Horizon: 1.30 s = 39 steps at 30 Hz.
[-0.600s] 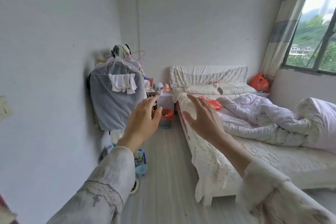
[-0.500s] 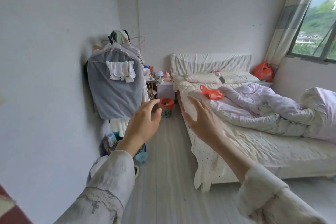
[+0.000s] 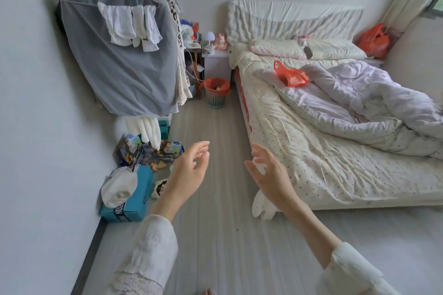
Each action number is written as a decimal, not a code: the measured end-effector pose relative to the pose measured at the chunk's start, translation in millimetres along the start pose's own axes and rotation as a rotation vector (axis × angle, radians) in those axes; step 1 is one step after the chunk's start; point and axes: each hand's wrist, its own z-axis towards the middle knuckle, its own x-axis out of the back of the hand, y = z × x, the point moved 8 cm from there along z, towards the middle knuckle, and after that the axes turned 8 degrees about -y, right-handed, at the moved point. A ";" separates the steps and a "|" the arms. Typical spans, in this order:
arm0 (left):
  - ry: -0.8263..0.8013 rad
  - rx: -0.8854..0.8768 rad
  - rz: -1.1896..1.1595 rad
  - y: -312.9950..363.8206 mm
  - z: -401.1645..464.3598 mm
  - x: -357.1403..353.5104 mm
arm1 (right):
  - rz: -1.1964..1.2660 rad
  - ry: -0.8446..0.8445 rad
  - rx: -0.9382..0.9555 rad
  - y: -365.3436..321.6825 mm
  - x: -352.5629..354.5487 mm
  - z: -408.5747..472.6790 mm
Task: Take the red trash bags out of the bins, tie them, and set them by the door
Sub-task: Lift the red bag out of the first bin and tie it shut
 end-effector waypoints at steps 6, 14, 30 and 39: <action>-0.062 0.060 -0.037 -36.3 132.1 0.3 | 0.093 -0.049 -0.092 24.7 -0.9 130.1; -0.191 0.151 -0.051 -86.3 315.7 -33.6 | 0.185 -0.091 -0.185 84.2 -1.9 298.1; -0.082 0.375 -0.063 -161.4 693.6 -63.9 | 0.233 -0.240 -0.169 192.4 56.6 723.6; -0.088 0.446 -0.072 -246.4 913.9 -62.7 | 0.222 -0.282 -0.215 254.4 36.0 956.1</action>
